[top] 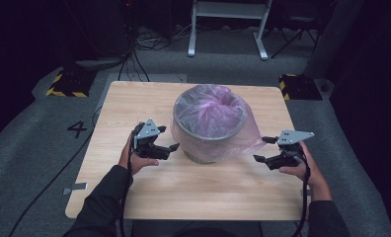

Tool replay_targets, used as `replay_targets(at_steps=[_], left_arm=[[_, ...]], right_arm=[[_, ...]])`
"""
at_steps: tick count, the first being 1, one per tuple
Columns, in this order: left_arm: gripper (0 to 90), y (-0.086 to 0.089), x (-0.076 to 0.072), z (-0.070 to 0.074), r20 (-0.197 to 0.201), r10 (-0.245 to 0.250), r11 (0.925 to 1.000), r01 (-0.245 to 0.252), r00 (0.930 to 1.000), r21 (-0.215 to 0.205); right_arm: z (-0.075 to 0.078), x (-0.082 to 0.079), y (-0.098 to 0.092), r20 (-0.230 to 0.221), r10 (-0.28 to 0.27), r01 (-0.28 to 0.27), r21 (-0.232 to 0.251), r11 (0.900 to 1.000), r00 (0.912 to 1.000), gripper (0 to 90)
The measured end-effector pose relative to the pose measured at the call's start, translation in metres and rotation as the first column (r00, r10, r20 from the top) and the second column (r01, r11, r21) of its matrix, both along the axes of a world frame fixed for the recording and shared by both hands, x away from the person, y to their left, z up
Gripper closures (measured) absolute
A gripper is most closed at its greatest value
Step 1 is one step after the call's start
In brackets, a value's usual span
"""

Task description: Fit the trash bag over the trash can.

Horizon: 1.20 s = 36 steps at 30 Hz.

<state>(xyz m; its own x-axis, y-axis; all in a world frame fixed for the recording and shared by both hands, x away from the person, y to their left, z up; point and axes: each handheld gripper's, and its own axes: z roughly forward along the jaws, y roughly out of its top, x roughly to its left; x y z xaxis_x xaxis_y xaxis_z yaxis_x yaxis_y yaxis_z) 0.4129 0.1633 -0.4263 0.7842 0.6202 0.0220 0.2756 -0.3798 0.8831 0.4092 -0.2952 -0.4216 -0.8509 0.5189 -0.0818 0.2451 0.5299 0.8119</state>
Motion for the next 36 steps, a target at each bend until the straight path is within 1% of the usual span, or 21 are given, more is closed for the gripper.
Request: replay_targets(at_steps=[1, 2, 3, 4, 5, 6, 7, 9, 11, 12, 13, 15, 17, 19, 21, 23, 28, 30, 31, 34, 36], left_arm=[[21.4, -0.001, 0.0, -0.001, -0.005, 0.004, 1.0, -0.004, 1.0, 0.002], [29.8, -0.002, 0.001, -0.001, 0.0, 0.004, 0.9999, -0.004, 1.0, 0.015], [31.7, -0.004, 0.001, -0.002, 0.008, 0.017, 0.9995, -0.017, 0.9998, 0.025], [34.0, -0.004, 0.001, -0.002, 0.012, 0.025, 0.9993, -0.026, 0.9996, 0.027], [41.5, -0.004, 0.001, -0.002, 0.025, 0.049, 0.9981, -0.05, 0.9985, 0.035], [48.6, -0.004, 0.001, -0.001, 0.035, 0.062, 0.9968, -0.064, 0.9974, 0.047], [50.5, -0.003, 0.002, -0.001, 0.04, 0.064, 0.9966, -0.066, 0.9971, 0.049], [46.7, 0.0, 0.002, -0.001, 0.029, 0.064, 0.9975, -0.065, 0.9975, 0.027], [34.0, 0.004, 0.001, -0.001, 0.013, 0.071, 0.9971, -0.071, 0.9974, 0.026], [26.2, 0.006, -0.001, -0.001, 0.005, 0.06, 0.9979, -0.06, 0.9982, 0.023], [23.1, 0.008, -0.003, -0.002, -0.01, 0.047, 0.9985, -0.047, 0.9989, 0.03], [17.8, 0.01, -0.008, -0.005, -0.022, 0.06, 0.9956, -0.058, 0.9979, 0.073], [17.3, 0.013, -0.013, -0.011, -0.042, 0.063, 0.9921, -0.058, 0.9971, 0.112], [16.8, 0.016, -0.02, -0.017, -0.063, 0.053, 0.9897, -0.044, 0.9966, 0.136], [16.6, 0.017, -0.022, -0.019, -0.062, 0.053, 0.9878, -0.043, 0.9967, 0.149], [16.7, 0.02, -0.032, -0.031, -0.08, 0.067, 0.9789, -0.05, 0.9946, 0.198], [16.6, 0.024, -0.047, -0.054, -0.135, 0.066, 0.9682, -0.031, 0.9887, 0.248], [16.6, 0.026, -0.051, -0.059, -0.15, 0.071, 0.9646, -0.029, 0.9861, 0.262], [16.6, 0.026, -0.052, -0.062, -0.155, 0.071, 0.966, -0.03, 0.9854, 0.257], [16.7, 0.029, -0.055, -0.065, -0.165, 0.064, 0.9716, -0.023, 0.9842, 0.235], [16.7, 0.03, -0.056, -0.069, -0.167, 0.062, 0.9713, -0.021, 0.984, 0.237]], right_arm=[[-0.001, -0.002, 0.0, -0.006, -0.002, 0.002, -0.003, 1.0, 1.0, 20.6], [-0.004, -0.003, 0.001, -0.017, -0.003, 0.002, -0.021, 1.0, 0.9999, 18.4], [-0.007, -0.004, 0.002, -0.028, -0.002, 0.001, -0.041, 0.999, 0.9996, 16.2], [-0.01, -0.005, 0.003, -0.038, 0.001, -0.004, -0.068, 0.998, 0.9993, 16.2], [-0.012, -0.005, 0.004, -0.046, -0.005, 0.001, -0.093, 0.996, 0.9989, 16.2], [-0.016, -0.005, 0.006, -0.051, -0.023, 0.016, -0.14, 0.99, 0.9984, 16.2], [-0.019, -0.005, 0.007, -0.051, -0.032, 0.023, -0.169, 0.985, 0.9982, 16.3], [-0.022, -0.005, 0.006, -0.05, -0.044, 0.034, -0.184, 0.982, 0.9978, 16.7], [-0.021, -0.005, 0.001, -0.047, -0.054, 0.047, -0.151, 0.987, 0.9974, 17.1], [-0.016, -0.005, -0.004, -0.039, -0.06, 0.056, -0.112, 0.992, 0.9974, 17.1], [-0.013, -0.005, -0.007, -0.033, -0.065, 0.062, -0.087, 0.994, 0.9973, 17.5], [-0.003, -0.008, -0.011, -0.014, -0.073, 0.073, -0.03, 0.997, 0.9972, 18.2], [0.009, -0.011, -0.013, 0.02, -0.085, 0.085, 0.01, 0.996, 0.9962, 19.0], [0.022, -0.013, -0.011, 0.048, -0.101, 0.099, 0.027, 0.995, 0.9938, 20.0], [0.038, -0.014, -0.007, 0.072, -0.099, 0.096, 0.049, 0.994, 0.9924, 20.2], [0.055, -0.015, -0.001, 0.112, -0.098, 0.092, 0.064, 0.994, 0.9888, 20.5], [0.1, -0.011, 0.022, 0.182, -0.086, 0.064, 0.123, 0.99, 0.9795, 23.0], [0.116, -0.001, 0.039, 0.193, -0.109, 0.086, 0.123, 0.989, 0.975, 26.4], [0.12, 0.003, 0.046, 0.199, -0.107, 0.086, 0.115, 0.99, 0.9741, 27.2], [0.132, 0.022, 0.076, 0.188, -0.102, 0.086, 0.089, 0.992, 0.9769, 33.0], [0.135, 0.033, 0.092, 0.178, -0.091, 0.08, 0.065, 0.995, 0.9799, 34.7]])
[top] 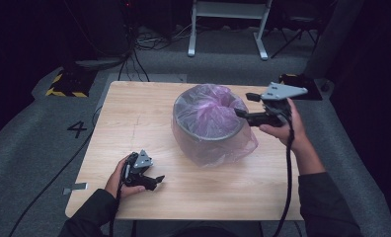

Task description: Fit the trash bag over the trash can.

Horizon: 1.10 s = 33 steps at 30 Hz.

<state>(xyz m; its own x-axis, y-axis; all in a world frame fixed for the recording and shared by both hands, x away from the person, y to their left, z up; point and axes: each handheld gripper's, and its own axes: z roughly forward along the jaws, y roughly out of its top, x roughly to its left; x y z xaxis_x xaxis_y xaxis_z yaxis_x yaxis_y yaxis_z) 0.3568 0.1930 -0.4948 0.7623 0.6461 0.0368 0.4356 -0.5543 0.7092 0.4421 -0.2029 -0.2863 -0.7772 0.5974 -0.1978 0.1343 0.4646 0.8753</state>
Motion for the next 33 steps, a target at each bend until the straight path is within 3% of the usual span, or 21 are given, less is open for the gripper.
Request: replay_targets(at_steps=[5, 7, 8, 10, 13, 15, 18, 22, 23, 24, 25, 27, 28, 29, 30, 33], left_arm=[[16.8, 0.0, 0.001, -0.005, -0.01, -0.004, 0.9998, 0.004, 0.9999, 0.019], [16.1, 0.002, 0.003, -0.006, -0.017, 0.001, 1.0, -0.001, 0.9999, 0.004], [16.0, 0.003, 0.004, -0.006, -0.019, -0.001, 1.0, 0.001, 0.9998, 0.0], [16.0, 0.003, 0.004, -0.007, -0.021, -0.003, 0.9999, 0.002, 0.9998, -0.011], [15.8, 0.003, 0.005, -0.008, -0.028, -0.002, 0.9998, 0.001, 0.9996, -0.021], [15.7, 0.003, 0.005, -0.008, -0.028, -0.001, 0.9997, 0.0, 0.9996, -0.025], [15.6, 0.004, 0.005, -0.009, -0.025, 0.001, 0.9996, -0.001, 0.9997, -0.029], [15.5, 0.004, 0.005, -0.009, -0.027, 0.002, 0.9996, -0.003, 0.9996, -0.028], [15.5, 0.004, 0.005, -0.009, -0.028, 0.002, 0.9996, -0.003, 0.9996, -0.028], [15.5, 0.004, 0.005, -0.009, -0.029, 0.002, 0.9996, -0.003, 0.9996, -0.028], [15.5, 0.004, 0.005, -0.009, -0.027, 0.001, 0.9997, -0.002, 0.9996, -0.026], [15.5, 0.004, 0.005, -0.009, -0.028, 0.002, 0.9997, -0.003, 0.9996, -0.026], [15.5, 0.004, 0.005, -0.009, -0.027, 0.002, 0.9997, -0.003, 0.9996, -0.026], [15.5, 0.004, 0.005, -0.009, -0.027, 0.002, 0.9997, -0.003, 0.9996, -0.026], [15.5, 0.004, 0.005, -0.009, -0.027, 0.002, 0.9997, -0.003, 0.9996, -0.025], [15.4, 0.004, 0.005, -0.009, -0.03, 0.003, 0.9996, -0.004, 0.9996, -0.027]], right_arm=[[-0.003, 0.029, 0.037, -0.071, -0.023, 0.016, -0.098, 0.995, 0.9972, 38.7], [-0.008, 0.038, 0.049, -0.088, -0.044, 0.031, -0.149, 0.988, 0.9951, 40.1], [-0.01, 0.042, 0.054, -0.086, -0.053, 0.037, -0.175, 0.984, 0.9949, 40.1], [-0.014, 0.046, 0.06, -0.113, -0.046, 0.025, -0.18, 0.983, 0.9925, 40.6], [-0.019, 0.051, 0.07, -0.125, -0.059, 0.029, -0.23, 0.973, 0.9904, 40.3], [-0.023, 0.054, 0.074, -0.155, -0.046, 0.003, -0.266, 0.964, 0.9868, 37.0], [-0.03, 0.056, 0.081, -0.191, -0.031, -0.035, -0.334, 0.942, 0.981, 34.9], [-0.034, 0.058, 0.086, -0.22, -0.02, -0.068, -0.386, 0.92, 0.9754, 31.0], [-0.035, 0.059, 0.087, -0.234, -0.016, -0.08, -0.394, 0.916, 0.972, 29.8], [-0.036, 0.059, 0.088, -0.259, -0.017, -0.095, -0.414, 0.905, 0.9656, 28.3], [-0.037, 0.06, 0.089, -0.257, -0.021, -0.095, -0.433, 0.897, 0.9661, 28.3], [-0.039, 0.06, 0.091, -0.296, -0.016, -0.125, -0.452, 0.883, 0.955, 26.8], [-0.04, 0.06, 0.092, -0.319, -0.009, -0.149, -0.466, 0.872, 0.9477, 25.9], [-0.042, 0.06, 0.093, -0.332, -0.006, -0.168, -0.493, 0.853, 0.9433, 25.2], [-0.044, 0.06, 0.095, -0.325, -0.015, -0.167, -0.524, 0.835, 0.9456, 24.6], [-0.047, 0.06, 0.097, -0.343, -0.042, -0.166, -0.555, 0.815, 0.9384, 24.5]])
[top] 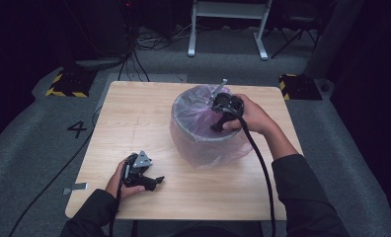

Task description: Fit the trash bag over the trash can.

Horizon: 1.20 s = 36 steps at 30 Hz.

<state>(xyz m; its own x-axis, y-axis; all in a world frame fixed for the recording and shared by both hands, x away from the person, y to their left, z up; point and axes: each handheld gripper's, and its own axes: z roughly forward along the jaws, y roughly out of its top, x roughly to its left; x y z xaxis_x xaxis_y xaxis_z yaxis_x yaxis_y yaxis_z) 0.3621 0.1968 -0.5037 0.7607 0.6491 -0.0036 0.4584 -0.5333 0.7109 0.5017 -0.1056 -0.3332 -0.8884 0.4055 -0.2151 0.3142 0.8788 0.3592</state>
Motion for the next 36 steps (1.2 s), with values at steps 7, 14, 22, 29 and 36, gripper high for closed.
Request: replay_targets(at_steps=[7, 14, 22, 29, 36], left_arm=[[15.4, 0.0, 0.0, 0.0, 0.002, -0.001, 1.0, 0.001, 1.0, 0.002], [15.2, 0.0, 0.0, 0.0, 0.0, 0.001, 1.0, -0.001, 1.0, -0.003], [14.7, 0.0, 0.001, 0.0, 0.0, 0.0, 1.0, 0.0, 1.0, -0.002], [14.4, -0.001, 0.001, 0.0, -0.002, 0.002, 1.0, -0.002, 1.0, -0.002], [14.4, -0.001, 0.001, 0.0, 0.0, 0.001, 1.0, -0.001, 1.0, 0.001]], right_arm=[[-0.002, -0.002, 0.002, 0.0, 0.008, -0.008, -0.038, 0.999, 1.0, 23.3], [0.01, -0.011, -0.017, 0.065, -0.07, 0.057, 0.191, 0.98, 0.9954, 23.6], [0.02, -0.035, -0.047, 0.112, -0.138, 0.084, 0.393, 0.916, 0.984, 23.2], [0.028, -0.059, -0.071, 0.189, -0.144, 0.034, 0.49, 0.871, 0.9713, 21.1], [0.023, -0.086, -0.095, 0.247, -0.151, 0.012, 0.485, 0.875, 0.9571, 20.2]])
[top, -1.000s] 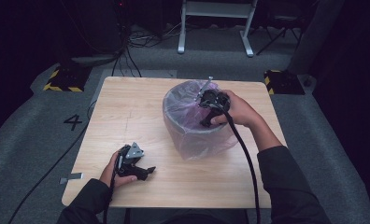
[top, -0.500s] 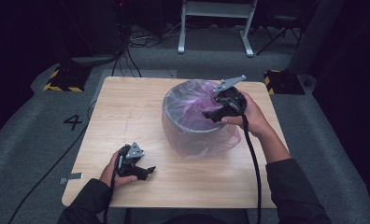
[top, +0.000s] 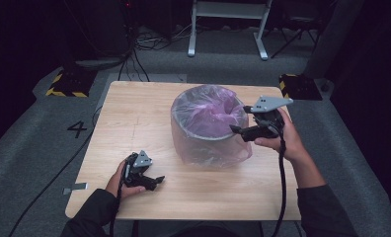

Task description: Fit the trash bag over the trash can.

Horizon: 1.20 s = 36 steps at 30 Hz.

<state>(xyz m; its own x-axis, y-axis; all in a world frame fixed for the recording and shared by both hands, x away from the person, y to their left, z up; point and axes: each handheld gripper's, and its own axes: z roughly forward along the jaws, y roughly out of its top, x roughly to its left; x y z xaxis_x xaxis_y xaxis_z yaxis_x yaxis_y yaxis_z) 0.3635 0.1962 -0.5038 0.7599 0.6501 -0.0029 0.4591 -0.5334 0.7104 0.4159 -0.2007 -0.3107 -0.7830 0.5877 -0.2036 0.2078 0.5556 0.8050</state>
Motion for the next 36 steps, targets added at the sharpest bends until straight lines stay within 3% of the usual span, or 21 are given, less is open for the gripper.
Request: replay_targets(at_steps=[5, 7, 10, 14, 20, 23, 25, 29, 32, 33, 36], left_arm=[[14.1, -0.001, 0.001, 0.0, -0.002, -0.001, 1.0, 0.001, 1.0, 0.0], [13.9, -0.001, 0.001, 0.0, -0.002, -0.003, 1.0, 0.003, 1.0, 0.0], [14.0, -0.001, 0.001, 0.0, -0.002, -0.004, 1.0, 0.004, 1.0, 0.001], [13.9, -0.001, 0.001, 0.0, -0.001, -0.002, 1.0, 0.002, 1.0, 0.0], [13.9, -0.001, 0.001, 0.0, -0.001, -0.002, 1.0, 0.002, 1.0, 0.0], [13.9, -0.001, 0.001, 0.0, -0.001, -0.002, 1.0, 0.002, 1.0, 0.0], [13.9, -0.001, 0.001, 0.0, -0.001, -0.002, 1.0, 0.002, 1.0, 0.0], [14.0, -0.001, 0.001, 0.0, -0.001, -0.002, 1.0, 0.002, 1.0, 0.0], [13.9, -0.001, 0.001, 0.0, -0.002, -0.002, 1.0, 0.002, 1.0, 0.0], [13.9, -0.001, 0.001, 0.0, -0.003, -0.002, 1.0, 0.002, 1.0, 0.0], [13.8, -0.001, 0.002, 0.0, -0.001, -0.003, 1.0, 0.003, 1.0, 0.003]], right_arm=[[-0.013, -0.024, -0.023, 0.047, -0.038, 0.039, -0.016, 0.999, 0.9982, 19.6], [-0.021, -0.033, -0.033, 0.04, -0.043, 0.044, -0.011, 0.999, 0.9983, 19.3], [-0.036, -0.045, -0.046, 0.062, -0.083, 0.085, -0.037, 0.996, 0.9946, 18.7], [-0.065, -0.052, -0.06, 0.054, -0.096, 0.099, -0.072, 0.992, 0.994, 18.5], [-0.113, -0.049, -0.073, -0.018, -0.127, 0.123, -0.138, 0.983, 0.9917, 18.3], [-0.139, -0.047, -0.079, -0.079, -0.14, 0.125, -0.163, 0.979, 0.9871, 17.8], [-0.153, -0.046, -0.084, -0.119, -0.139, 0.121, -0.147, 0.982, 0.983, 17.8], [-0.174, -0.045, -0.094, -0.218, -0.111, 0.103, -0.05, 0.993, 0.9697, 17.7], [-0.187, -0.046, -0.098, -0.233, -0.132, 0.125, -0.044, 0.991, 0.9634, 17.0], [-0.19, -0.046, -0.101, -0.243, -0.132, 0.132, -0.017, 0.991, 0.9609, 16.9], [-0.192, -0.048, -0.106, -0.237, -0.139, 0.144, 0.005, 0.99, 0.9615, 16.7]])
